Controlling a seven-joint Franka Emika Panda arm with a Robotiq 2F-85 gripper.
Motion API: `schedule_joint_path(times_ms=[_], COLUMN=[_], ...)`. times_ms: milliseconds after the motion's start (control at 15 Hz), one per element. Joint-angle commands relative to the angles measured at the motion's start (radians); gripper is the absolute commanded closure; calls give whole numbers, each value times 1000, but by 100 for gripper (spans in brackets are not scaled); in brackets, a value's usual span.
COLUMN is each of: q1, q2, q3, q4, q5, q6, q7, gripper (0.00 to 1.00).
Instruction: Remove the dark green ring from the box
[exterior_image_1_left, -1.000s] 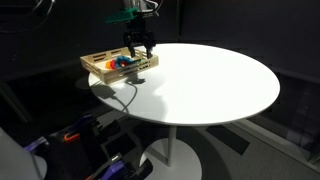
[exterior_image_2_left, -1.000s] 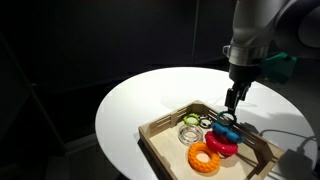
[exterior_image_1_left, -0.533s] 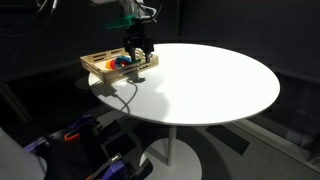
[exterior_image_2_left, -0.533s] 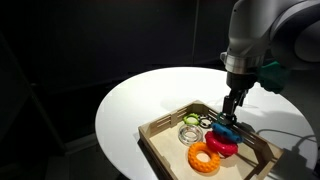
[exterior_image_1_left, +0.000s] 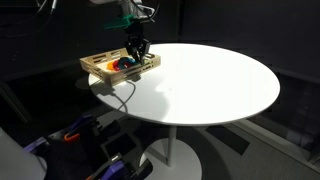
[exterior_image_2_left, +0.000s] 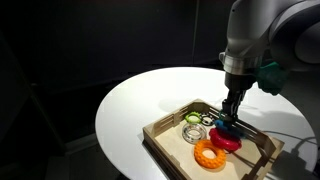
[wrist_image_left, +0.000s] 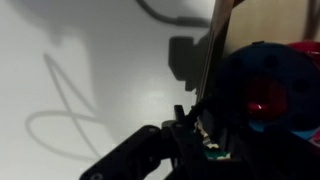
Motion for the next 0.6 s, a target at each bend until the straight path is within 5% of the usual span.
schedule_joint_path(times_ms=[0, 533], q1=[2, -20], q2=[14, -12], q3=[-10, -26], q4=[10, 14], q5=[-28, 24], q6=[1, -5], q7=[41, 12], gripper=[97, 93])
